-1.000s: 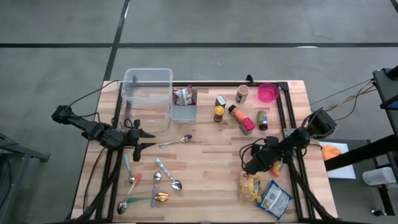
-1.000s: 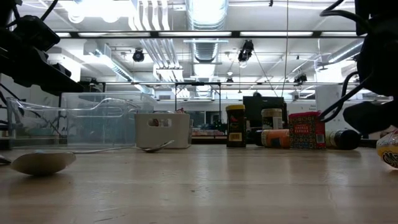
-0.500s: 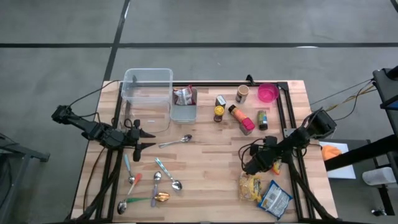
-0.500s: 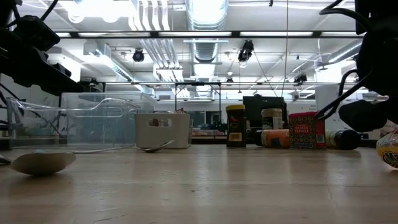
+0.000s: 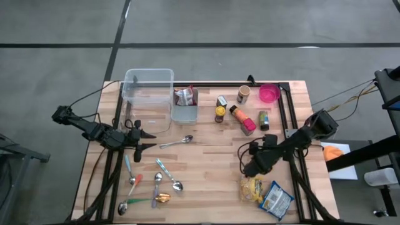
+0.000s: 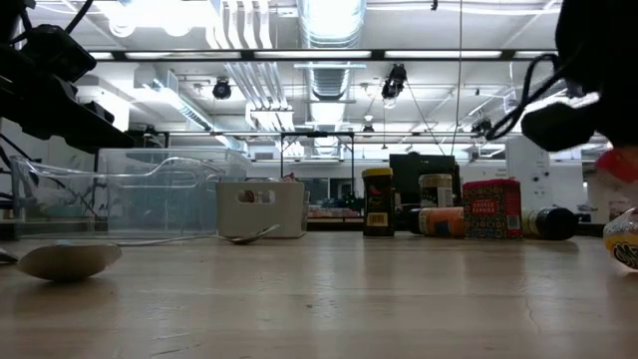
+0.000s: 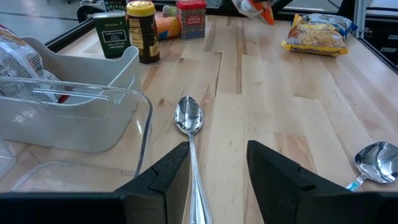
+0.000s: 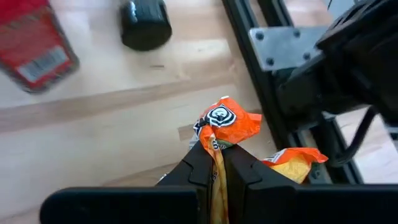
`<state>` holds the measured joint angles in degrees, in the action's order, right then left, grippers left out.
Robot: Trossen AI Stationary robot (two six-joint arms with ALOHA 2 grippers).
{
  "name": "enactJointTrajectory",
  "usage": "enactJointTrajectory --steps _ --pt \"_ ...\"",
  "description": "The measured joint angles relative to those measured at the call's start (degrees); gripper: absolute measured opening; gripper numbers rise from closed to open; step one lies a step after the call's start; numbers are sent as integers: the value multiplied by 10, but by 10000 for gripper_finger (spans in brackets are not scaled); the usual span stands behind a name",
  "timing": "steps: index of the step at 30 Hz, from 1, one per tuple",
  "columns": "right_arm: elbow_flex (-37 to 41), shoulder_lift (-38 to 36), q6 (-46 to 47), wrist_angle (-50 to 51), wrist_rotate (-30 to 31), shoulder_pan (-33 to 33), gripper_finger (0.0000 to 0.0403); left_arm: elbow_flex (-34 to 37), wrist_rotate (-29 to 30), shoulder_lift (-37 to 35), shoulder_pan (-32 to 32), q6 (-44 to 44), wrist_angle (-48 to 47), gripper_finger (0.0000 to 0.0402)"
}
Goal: Pick & Place Food Item
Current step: Put the orange noodle pack into the gray bin
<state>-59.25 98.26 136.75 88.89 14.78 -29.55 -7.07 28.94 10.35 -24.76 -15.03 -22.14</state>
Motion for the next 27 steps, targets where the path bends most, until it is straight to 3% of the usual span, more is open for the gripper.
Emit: enactJointTrajectory --steps 12,27 --pt "-73 0 -5 11 101 -29 10 0 0 0 0 0 0 163" --pt "-172 0 -146 9 407 -36 10 0 0 0 0 0 0 164"
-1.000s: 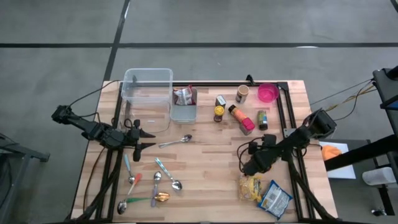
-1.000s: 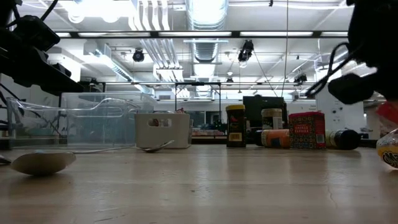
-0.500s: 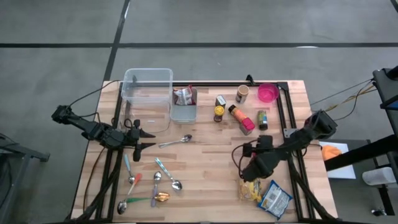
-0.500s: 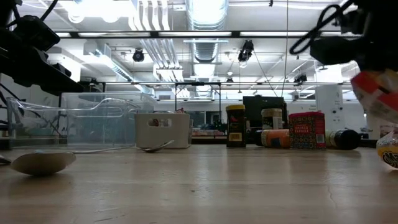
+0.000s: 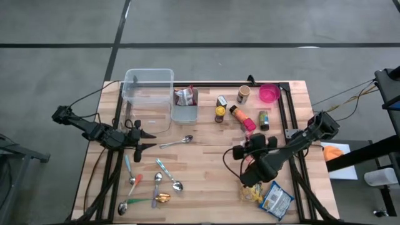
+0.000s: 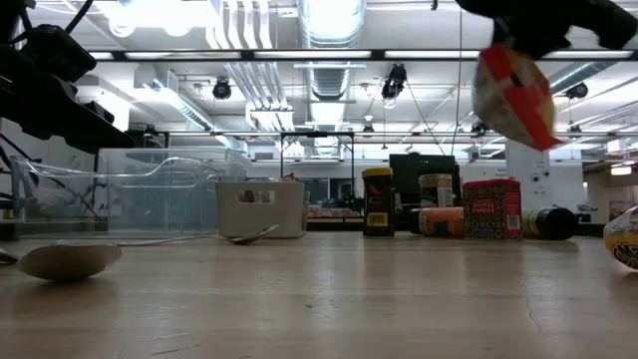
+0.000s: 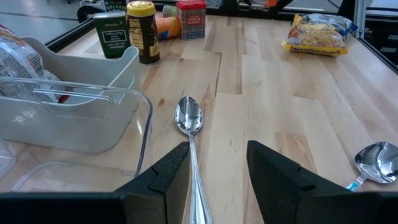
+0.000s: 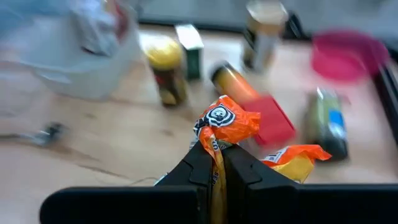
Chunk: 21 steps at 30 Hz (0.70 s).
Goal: Pick & Place Food Item
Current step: Put the orange noodle pack into the gray bin
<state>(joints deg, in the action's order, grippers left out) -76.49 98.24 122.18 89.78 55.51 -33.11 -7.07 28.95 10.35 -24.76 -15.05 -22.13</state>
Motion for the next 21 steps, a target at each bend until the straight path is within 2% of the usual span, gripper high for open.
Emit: enactJointTrajectory --steps 4,9,21 --pt "-15 0 -65 -22 41 21 10 0 0 0 0 0 0 164" --pt "-26 0 -213 -89 79 58 10 0 0 0 0 0 0 164" --pt "-35 -2 -594 -329 78 182 10 0 0 0 0 0 0 164"
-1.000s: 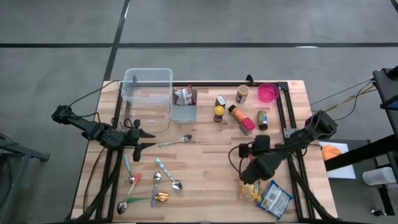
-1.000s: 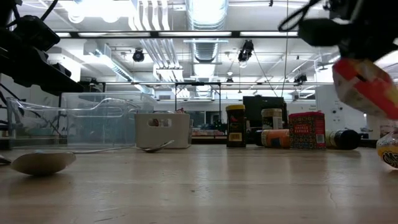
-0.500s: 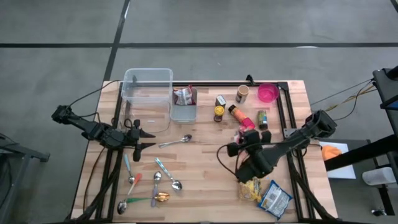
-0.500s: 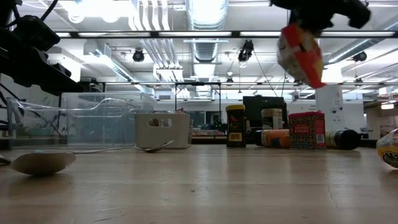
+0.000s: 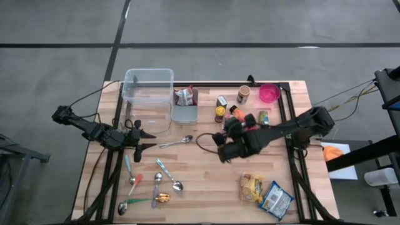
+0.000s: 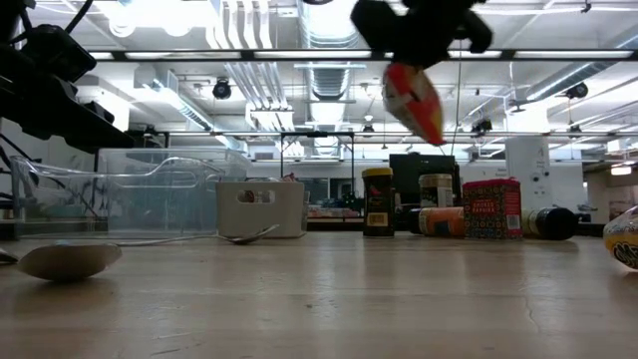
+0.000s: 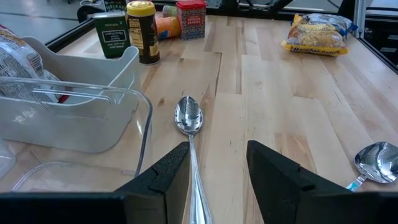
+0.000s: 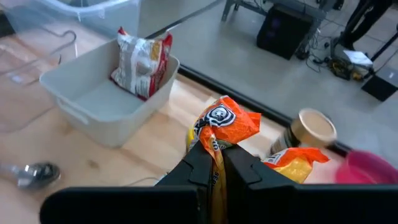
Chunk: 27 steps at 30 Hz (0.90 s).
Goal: Pick & Place Food Item
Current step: Put the orange noodle pack into the gray bin
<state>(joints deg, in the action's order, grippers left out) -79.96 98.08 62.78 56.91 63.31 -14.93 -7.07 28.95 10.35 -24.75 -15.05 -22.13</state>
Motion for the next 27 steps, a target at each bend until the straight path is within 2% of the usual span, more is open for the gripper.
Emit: enactJointTrajectory --steps 5,12,18,24,27 --pt "7 0 -172 -164 -14 48 10 0 0 0 0 0 0 164" --pt "25 -1 -391 -401 -125 117 10 0 0 0 0 0 0 164" --pt "73 0 -508 -592 -272 173 10 0 0 0 0 0 0 163" --pt "112 1 -602 -712 -477 234 10 0 0 0 0 0 0 163" --pt "125 1 -660 -752 -605 269 10 0 0 0 0 0 0 163"
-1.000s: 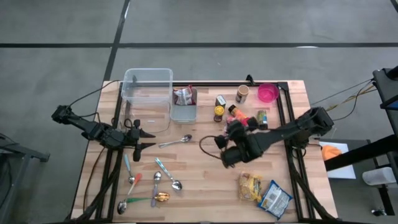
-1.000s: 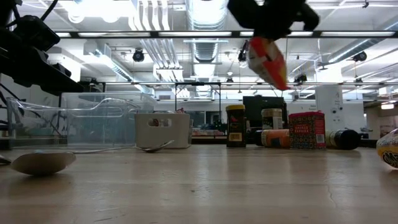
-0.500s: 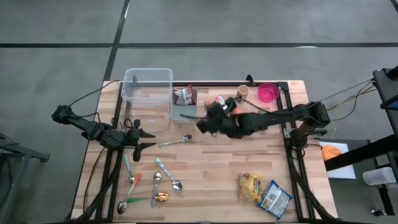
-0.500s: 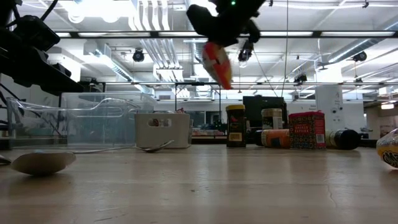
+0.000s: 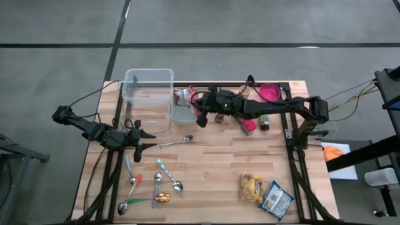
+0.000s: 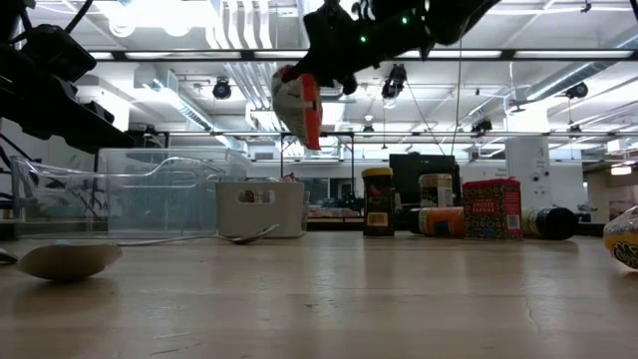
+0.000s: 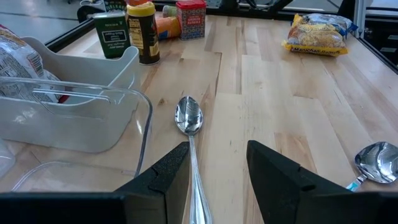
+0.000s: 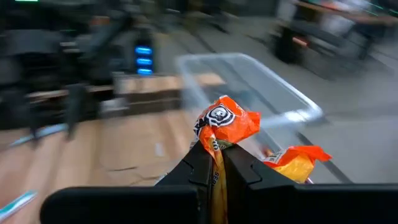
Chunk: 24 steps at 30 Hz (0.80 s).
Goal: Pick & Place Food Item
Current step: Put the orange noodle pack into the gray bin
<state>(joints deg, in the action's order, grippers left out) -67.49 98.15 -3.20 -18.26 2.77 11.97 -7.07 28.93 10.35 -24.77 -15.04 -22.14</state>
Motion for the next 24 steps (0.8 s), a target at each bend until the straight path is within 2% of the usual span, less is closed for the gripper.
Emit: enactJointTrajectory --steps 3,5,11,15,24 --pt "11 1 -35 -34 -125 37 10 0 0 0 0 0 0 163" --pt "13 1 -38 -54 -188 59 10 0 0 0 0 0 0 163" --pt "-7 31 -53 -70 -292 101 10 0 0 0 0 0 0 163" --pt "-64 86 -53 -73 -410 125 10 0 0 0 0 0 0 163" --pt "-235 238 12 -73 -606 171 10 0 0 0 0 0 0 163"
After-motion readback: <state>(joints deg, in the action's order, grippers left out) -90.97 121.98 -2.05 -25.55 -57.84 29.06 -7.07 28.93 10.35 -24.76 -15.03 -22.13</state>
